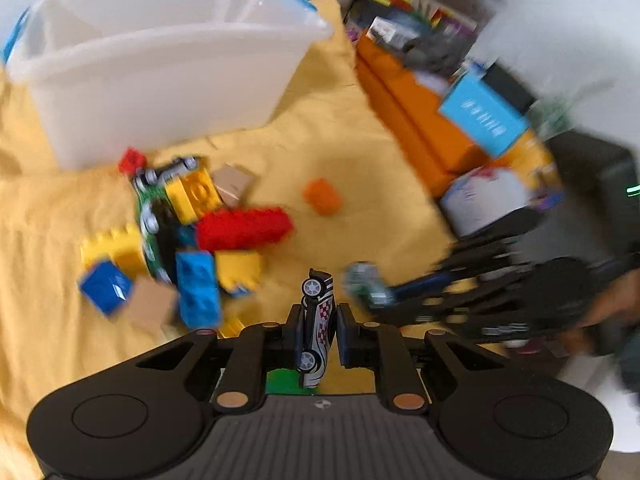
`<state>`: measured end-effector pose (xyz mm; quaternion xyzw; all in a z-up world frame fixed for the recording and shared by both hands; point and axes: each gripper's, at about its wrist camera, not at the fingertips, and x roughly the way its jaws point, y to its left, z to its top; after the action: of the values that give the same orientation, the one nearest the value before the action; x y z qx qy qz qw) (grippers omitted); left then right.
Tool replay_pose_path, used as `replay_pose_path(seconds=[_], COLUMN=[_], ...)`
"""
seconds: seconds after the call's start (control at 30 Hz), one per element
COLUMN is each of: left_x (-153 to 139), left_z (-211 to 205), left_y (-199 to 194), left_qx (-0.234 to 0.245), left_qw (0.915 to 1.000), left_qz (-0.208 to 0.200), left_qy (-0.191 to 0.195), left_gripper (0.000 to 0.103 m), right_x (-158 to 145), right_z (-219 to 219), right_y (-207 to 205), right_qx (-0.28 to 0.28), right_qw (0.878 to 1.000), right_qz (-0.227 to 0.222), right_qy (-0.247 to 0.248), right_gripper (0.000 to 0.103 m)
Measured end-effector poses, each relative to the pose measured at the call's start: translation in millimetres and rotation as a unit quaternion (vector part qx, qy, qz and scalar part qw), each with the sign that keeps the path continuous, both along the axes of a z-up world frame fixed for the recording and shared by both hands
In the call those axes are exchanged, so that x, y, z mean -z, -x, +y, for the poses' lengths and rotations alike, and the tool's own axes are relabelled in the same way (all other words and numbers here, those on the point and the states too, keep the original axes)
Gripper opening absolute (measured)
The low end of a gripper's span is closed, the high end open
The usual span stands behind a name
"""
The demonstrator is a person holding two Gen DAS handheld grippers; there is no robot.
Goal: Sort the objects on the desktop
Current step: 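Grasp the white-red race car with the left tool while the right tool grasps the green-white car, then carry both cars over the white bin and open both tools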
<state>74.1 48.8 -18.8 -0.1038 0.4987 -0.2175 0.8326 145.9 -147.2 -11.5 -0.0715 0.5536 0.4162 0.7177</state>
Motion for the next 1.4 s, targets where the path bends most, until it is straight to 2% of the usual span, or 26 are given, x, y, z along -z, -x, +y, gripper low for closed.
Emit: replay_pose_path(seconds=[0.13, 0.27, 0.33, 0.4, 0.43, 0.5, 0.53, 0.6, 0.7, 0.73, 0.8, 0.87, 0.93, 1.07, 1.1, 1.13, 1.27, 1.4], left_x=[-4, 23, 42, 52, 54, 51, 47, 38, 23, 20, 20, 21, 24, 34, 37, 38, 40, 26], left_z=[16, 43, 57, 62, 63, 64, 63, 63, 61, 56, 49, 39, 32, 21, 19, 20, 29, 33], left_y=[39, 64, 71, 75, 77, 80, 81, 85, 93, 93, 93, 93, 94, 93, 93, 93, 93, 93], left_qx=[-0.024, -0.075, -0.099, -0.117, -0.125, -0.143, -0.145, -0.153, -0.149, -0.146, -0.143, -0.138, -0.126, -0.108, -0.106, -0.112, -0.126, -0.125], left_qw=[0.9993, 0.995, 0.9907, 0.989, 0.9887, 0.9873, 0.9876, 0.9871, 0.9869, 0.9864, 0.9849, 0.9828, 0.9829, 0.9862, 0.986, 0.9848, 0.9848, 0.9863], left_qz=[0.017, 0.061, 0.082, 0.083, 0.077, 0.068, 0.059, 0.038, 0.014, 0.013, 0.013, 0.009, 0.006, 0.022, 0.026, 0.025, 0.033, 0.01], left_qy=[0.022, 0.025, 0.045, 0.037, 0.029, 0.011, 0.0, -0.028, -0.06, -0.074, -0.097, -0.122, -0.134, -0.124, -0.126, -0.131, -0.115, -0.107], left_gripper=[0.019, 0.019, 0.019, 0.022, 0.027, 0.032, 0.038, 0.047, 0.048, 0.05, 0.052, 0.052, 0.052, 0.051, 0.042, 0.033, 0.032, 0.032], right_x=[2, 9, 19, 25, 24, 17, 13, 7, 0, -1, -4, -3, 1, 17, 21, 24, 23, 10], right_z=[9, 20, 25, 24, 22, 18, 17, 13, 16, 19, 22, 28, 33, 43, 45, 46, 47, 44], right_y=[12, 18, 17, 16, 14, 15, 16, 17, 25, 31, 39, 48, 55, 67, 69, 71, 80, 77], right_qx=[-0.021, -0.039, -0.041, -0.041, -0.038, -0.034, -0.036, -0.036, -0.037, -0.035, -0.025, -0.017, 0.0, 0.014, 0.012, 0.007, -0.01, -0.003], right_qw=[0.999, 0.995, 0.995, 0.996, 0.996, 0.999, 0.999, 0.999, 0.997, 0.996, 0.996, 0.995, 0.996, 0.992, 0.99, 0.989, 0.986, 0.985], right_qz=[0.029, 0.074, 0.081, 0.079, 0.075, 0.038, 0.005, -0.024, -0.053, -0.061, -0.07, -0.079, -0.079, -0.1, -0.11, -0.117, -0.141, -0.153], right_qy=[-0.027, -0.059, -0.043, -0.027, -0.025, -0.004, 0.016, 0.028, 0.044, 0.051, 0.054, 0.051, 0.048, 0.081, 0.092, 0.095, 0.093, 0.084], right_gripper=[0.018, 0.019, 0.019, 0.021, 0.027, 0.034, 0.035, 0.036, 0.037, 0.043, 0.044, 0.044, 0.05, 0.046, 0.045, 0.039, 0.034, 0.034])
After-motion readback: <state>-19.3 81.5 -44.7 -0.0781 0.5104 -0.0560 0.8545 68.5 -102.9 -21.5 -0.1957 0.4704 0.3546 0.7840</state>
